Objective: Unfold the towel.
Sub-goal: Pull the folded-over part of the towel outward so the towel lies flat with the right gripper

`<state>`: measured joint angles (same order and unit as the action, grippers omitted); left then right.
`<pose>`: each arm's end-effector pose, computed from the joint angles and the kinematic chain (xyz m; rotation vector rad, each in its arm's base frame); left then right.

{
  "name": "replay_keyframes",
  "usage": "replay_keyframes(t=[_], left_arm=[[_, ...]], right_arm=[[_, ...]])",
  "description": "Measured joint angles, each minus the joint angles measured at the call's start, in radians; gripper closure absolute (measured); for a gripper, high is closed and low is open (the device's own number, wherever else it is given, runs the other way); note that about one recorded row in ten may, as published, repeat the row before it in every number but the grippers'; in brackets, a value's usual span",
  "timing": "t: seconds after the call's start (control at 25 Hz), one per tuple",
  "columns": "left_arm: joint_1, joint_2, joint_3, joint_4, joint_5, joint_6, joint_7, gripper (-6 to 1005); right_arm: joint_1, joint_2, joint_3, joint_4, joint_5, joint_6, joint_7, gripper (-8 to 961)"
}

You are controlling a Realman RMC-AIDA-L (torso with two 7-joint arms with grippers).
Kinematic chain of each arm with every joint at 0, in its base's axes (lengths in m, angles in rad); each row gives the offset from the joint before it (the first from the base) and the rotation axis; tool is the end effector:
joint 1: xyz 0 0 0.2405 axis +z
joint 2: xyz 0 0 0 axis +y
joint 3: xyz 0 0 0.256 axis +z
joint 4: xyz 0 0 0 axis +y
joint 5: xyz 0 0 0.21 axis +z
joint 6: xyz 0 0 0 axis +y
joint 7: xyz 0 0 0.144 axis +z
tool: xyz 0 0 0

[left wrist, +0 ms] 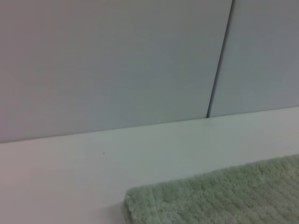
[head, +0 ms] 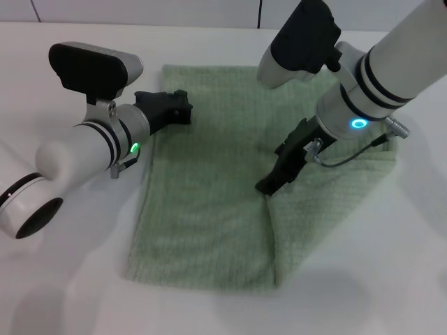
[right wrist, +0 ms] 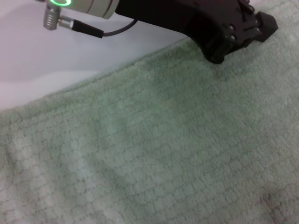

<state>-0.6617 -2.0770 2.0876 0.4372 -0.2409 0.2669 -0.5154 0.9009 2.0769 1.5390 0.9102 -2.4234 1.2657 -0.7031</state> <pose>-0.2532 0.4025 -0.1007 -2.0579 -0.8777 -0.3514 0.1346 0.3850 -0.0813 -2.8072 0.5832 -0.5403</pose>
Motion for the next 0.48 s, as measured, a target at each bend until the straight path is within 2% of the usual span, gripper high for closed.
replay_keyframes(t=[0.48], left_arm=[[0.003,0.000,0.002,0.001,0.000,0.000,0.000,1001]], right_arm=[[0.007,0.001,-0.034,-0.014,0.016,-0.013,-0.001,138]])
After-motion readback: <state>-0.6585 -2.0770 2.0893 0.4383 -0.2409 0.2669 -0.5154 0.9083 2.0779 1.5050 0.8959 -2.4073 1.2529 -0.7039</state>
